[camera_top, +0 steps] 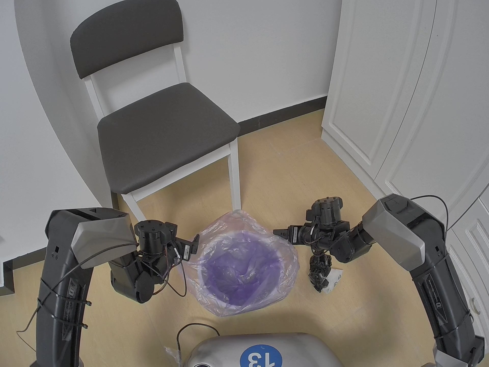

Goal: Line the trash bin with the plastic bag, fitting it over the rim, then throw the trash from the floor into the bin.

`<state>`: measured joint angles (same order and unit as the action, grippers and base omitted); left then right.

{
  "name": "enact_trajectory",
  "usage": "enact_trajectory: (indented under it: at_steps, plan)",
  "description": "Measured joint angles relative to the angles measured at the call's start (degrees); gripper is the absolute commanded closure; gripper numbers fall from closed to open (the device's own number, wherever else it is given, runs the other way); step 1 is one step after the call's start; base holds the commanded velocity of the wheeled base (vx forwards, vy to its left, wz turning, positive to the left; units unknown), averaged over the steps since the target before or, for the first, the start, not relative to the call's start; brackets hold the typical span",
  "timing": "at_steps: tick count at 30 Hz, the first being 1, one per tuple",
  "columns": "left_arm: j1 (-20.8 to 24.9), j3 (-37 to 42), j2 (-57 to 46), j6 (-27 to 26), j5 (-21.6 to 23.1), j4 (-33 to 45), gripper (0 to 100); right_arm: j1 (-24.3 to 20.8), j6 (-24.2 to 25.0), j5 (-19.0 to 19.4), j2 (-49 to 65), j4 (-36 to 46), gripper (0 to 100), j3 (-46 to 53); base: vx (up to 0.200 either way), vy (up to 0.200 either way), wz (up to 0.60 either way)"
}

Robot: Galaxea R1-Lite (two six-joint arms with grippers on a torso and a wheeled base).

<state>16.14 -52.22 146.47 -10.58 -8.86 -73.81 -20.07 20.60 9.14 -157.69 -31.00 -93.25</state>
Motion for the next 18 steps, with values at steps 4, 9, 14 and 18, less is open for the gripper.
enact_trajectory:
  at_steps: [4,9,14,18]
  plan:
    - [-0.3,-0.8,-0.3,-0.5,0.0,4.8,0,-0.3,1.8,-2.2,-0.6,8.3,0,-5.7,0.0,0.0,0.0]
    - [-1.4,-3.3,-0.5,-1.7,-0.4,11.0,0,-0.4,3.0,-5.4,-2.0,17.3,0,-13.0,0.0,0.0,0.0]
    - [-2.3,-6.7,-0.2,-2.2,-1.1,16.1,0,-0.5,5.0,-6.7,-3.3,19.8,0,-17.0,0.0,0.0,0.0]
    - [-2.7,-8.5,0.3,-2.0,-1.6,15.7,0,-0.4,8.4,-6.9,-3.3,19.4,0,-17.9,0.0,0.0,0.0]
